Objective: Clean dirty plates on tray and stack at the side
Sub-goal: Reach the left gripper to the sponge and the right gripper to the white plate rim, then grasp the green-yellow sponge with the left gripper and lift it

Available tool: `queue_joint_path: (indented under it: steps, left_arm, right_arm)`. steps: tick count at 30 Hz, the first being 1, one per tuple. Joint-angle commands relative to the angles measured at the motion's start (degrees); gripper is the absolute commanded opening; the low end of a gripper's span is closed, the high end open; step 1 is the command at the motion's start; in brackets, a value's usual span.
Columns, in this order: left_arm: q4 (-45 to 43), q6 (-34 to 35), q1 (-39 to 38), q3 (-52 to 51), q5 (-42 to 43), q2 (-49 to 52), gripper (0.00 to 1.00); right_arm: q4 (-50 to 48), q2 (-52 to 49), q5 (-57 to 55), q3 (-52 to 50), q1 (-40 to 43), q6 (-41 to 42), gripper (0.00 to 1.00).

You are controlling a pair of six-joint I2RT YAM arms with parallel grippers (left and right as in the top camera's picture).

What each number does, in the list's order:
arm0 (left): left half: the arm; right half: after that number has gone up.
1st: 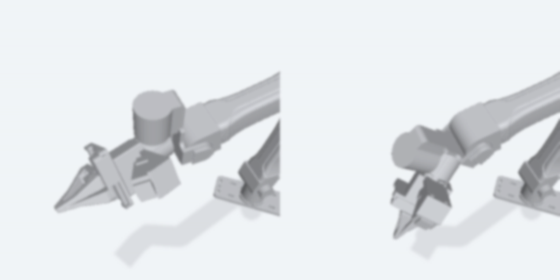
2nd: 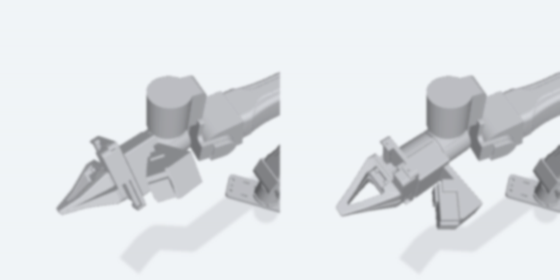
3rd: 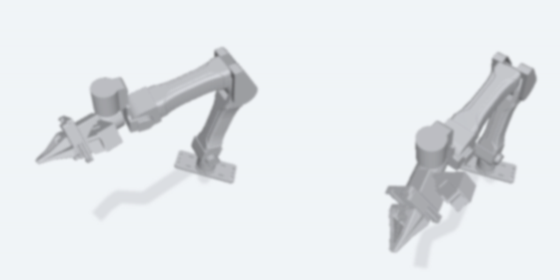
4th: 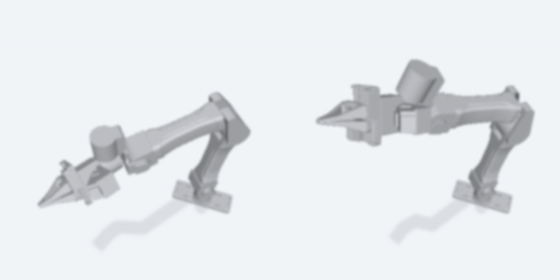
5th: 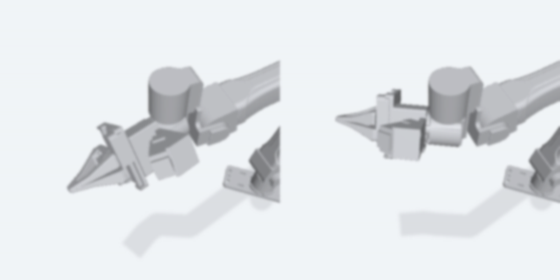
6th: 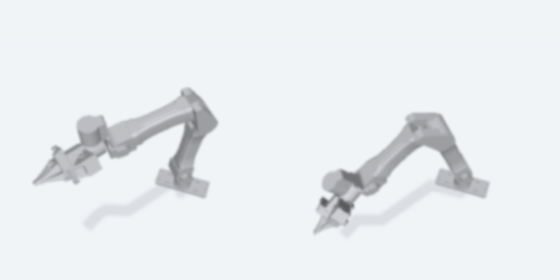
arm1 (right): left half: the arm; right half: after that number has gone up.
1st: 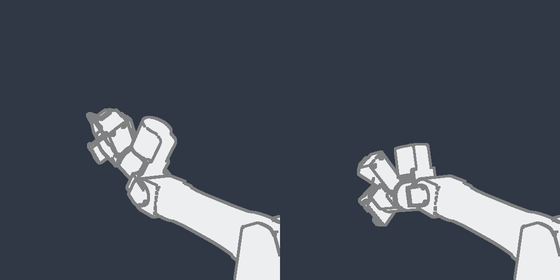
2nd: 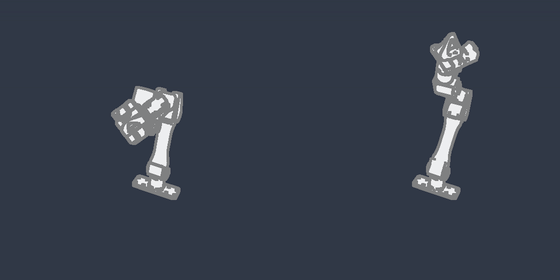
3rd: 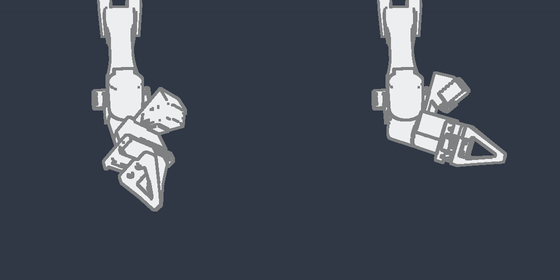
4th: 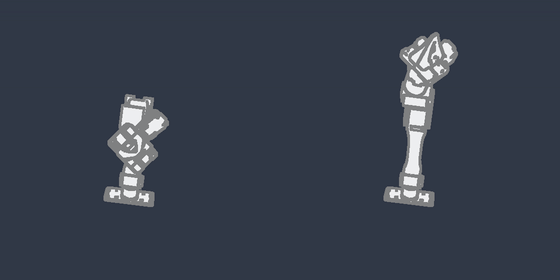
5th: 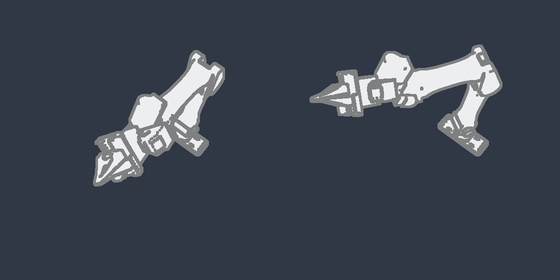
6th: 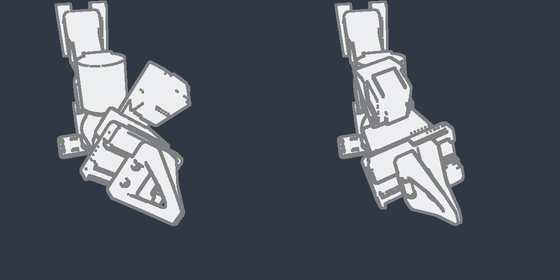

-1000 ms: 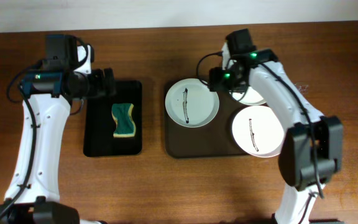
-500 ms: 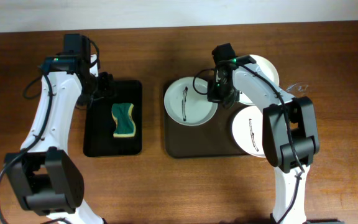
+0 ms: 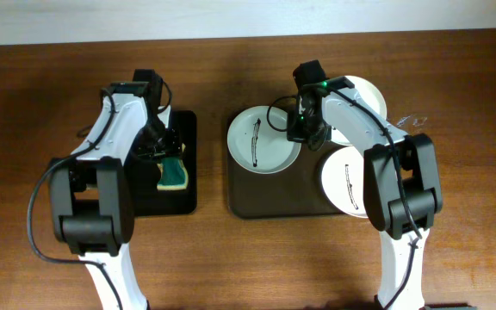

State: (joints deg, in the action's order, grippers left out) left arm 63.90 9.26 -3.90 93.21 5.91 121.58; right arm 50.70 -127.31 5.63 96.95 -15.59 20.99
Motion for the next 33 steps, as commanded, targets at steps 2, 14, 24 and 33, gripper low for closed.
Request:
queue_joint_path:
  steps: [2,14,24,33]
  left_arm:
    - [0.9,1.6,0.0,-0.5,-1.2,2.7,0.45]
    - [1.0,1.6,-2.6,2.3,-1.2,4.3,0.00]
    - [12.9,-5.1,-5.7,28.5,10.4,4.3,0.00]
    - [2.9,-1.9,-15.0,28.5,12.6,10.3,0.00]
  right_arm:
    - [0.1,-0.7,-0.8,-1.2,-0.6,0.9,0.04]
    - [0.1,-0.7,-0.3,-1.2,-0.6,0.9,0.42]
    - [1.6,-0.7,4.3,-1.2,-0.4,0.5,0.04]
    - [2.0,-0.7,10.9,-1.2,0.8,-1.2,0.04]
